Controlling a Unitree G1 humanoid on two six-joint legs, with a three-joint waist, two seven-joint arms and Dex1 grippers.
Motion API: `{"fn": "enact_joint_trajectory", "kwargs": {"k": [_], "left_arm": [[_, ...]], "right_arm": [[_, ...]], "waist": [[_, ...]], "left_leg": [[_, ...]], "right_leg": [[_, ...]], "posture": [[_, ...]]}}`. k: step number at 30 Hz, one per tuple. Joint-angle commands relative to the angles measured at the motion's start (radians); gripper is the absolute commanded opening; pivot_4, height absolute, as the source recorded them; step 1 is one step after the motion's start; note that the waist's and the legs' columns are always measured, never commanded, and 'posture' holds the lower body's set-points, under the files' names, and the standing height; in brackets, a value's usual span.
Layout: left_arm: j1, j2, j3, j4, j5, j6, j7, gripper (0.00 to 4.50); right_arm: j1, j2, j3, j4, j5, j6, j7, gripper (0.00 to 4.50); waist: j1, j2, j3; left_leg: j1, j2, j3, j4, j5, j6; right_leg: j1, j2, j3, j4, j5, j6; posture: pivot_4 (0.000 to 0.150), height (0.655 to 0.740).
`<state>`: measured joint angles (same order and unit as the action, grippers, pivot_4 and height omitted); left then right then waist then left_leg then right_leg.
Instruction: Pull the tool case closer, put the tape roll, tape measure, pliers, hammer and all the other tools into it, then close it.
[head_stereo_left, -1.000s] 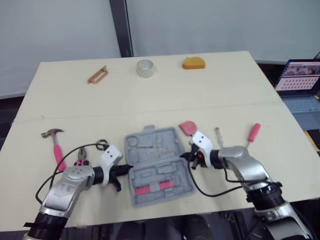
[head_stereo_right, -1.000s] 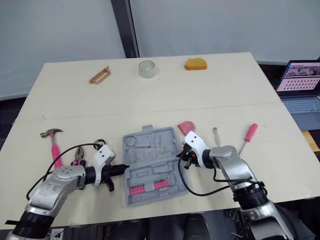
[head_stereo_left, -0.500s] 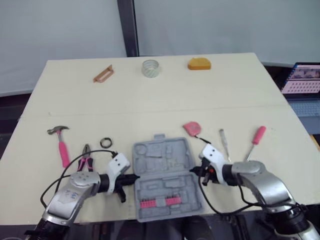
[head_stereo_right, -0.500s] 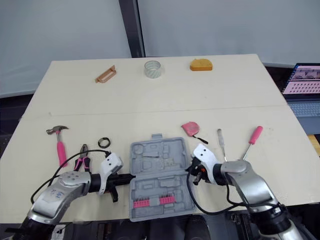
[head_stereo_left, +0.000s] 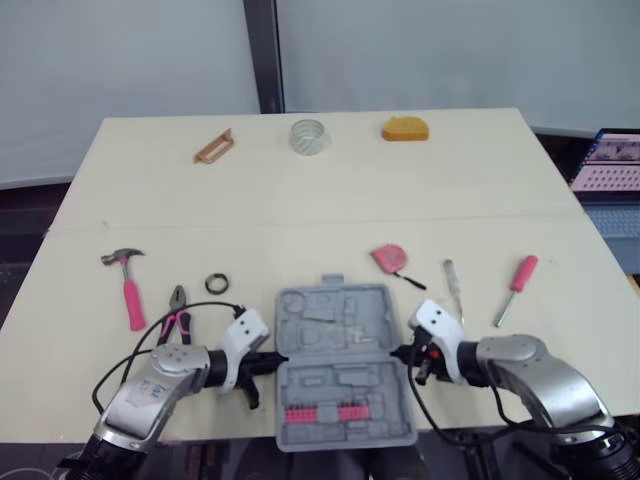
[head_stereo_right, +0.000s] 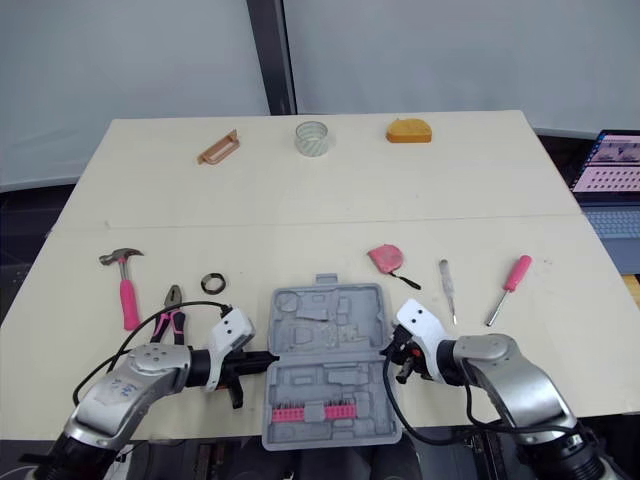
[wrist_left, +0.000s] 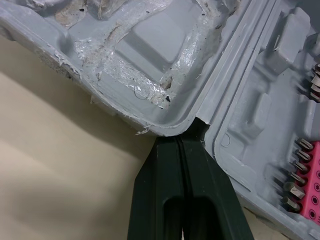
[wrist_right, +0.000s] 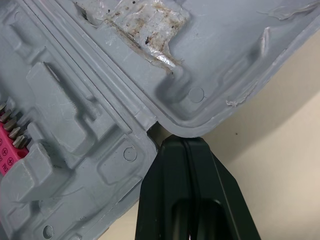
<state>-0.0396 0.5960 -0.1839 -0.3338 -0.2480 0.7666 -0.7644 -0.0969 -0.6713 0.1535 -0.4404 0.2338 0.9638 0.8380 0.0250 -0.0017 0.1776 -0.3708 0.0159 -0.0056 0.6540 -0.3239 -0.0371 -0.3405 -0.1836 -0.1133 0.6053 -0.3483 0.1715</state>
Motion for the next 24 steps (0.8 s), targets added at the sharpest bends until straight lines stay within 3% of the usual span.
{"fn": "enact_joint_trajectory", "kwargs": {"k": [1,24], "left_arm": [[0.022,-0.006,-0.048,-0.035,-0.032,0.009,-0.03,0.0],[0.065,0.025,-0.014,-0.064,-0.05,0.02,-0.012,0.0]], "right_arm": [[0.025,-0.016,-0.007,-0.066,0.042,-0.013,0.006,0.03],[0.059,-0.059,-0.011,-0.082,0.092,-0.018,-0.024,0.03]], "waist": [[0.0,0.0,0.0],[0.0,0.0,0.0]], "left_leg": [[0.0,0.0,0.0,0.0,0.0,0.0],[0.0,0.0,0.0,0.0,0.0,0.0]], "right_leg": [[0.0,0.0,0.0,0.0,0.0,0.0],[0.0,0.0,0.0,0.0,0.0,0.0]], "posture": [[0.15,0.74],[0.15,0.74]]}}
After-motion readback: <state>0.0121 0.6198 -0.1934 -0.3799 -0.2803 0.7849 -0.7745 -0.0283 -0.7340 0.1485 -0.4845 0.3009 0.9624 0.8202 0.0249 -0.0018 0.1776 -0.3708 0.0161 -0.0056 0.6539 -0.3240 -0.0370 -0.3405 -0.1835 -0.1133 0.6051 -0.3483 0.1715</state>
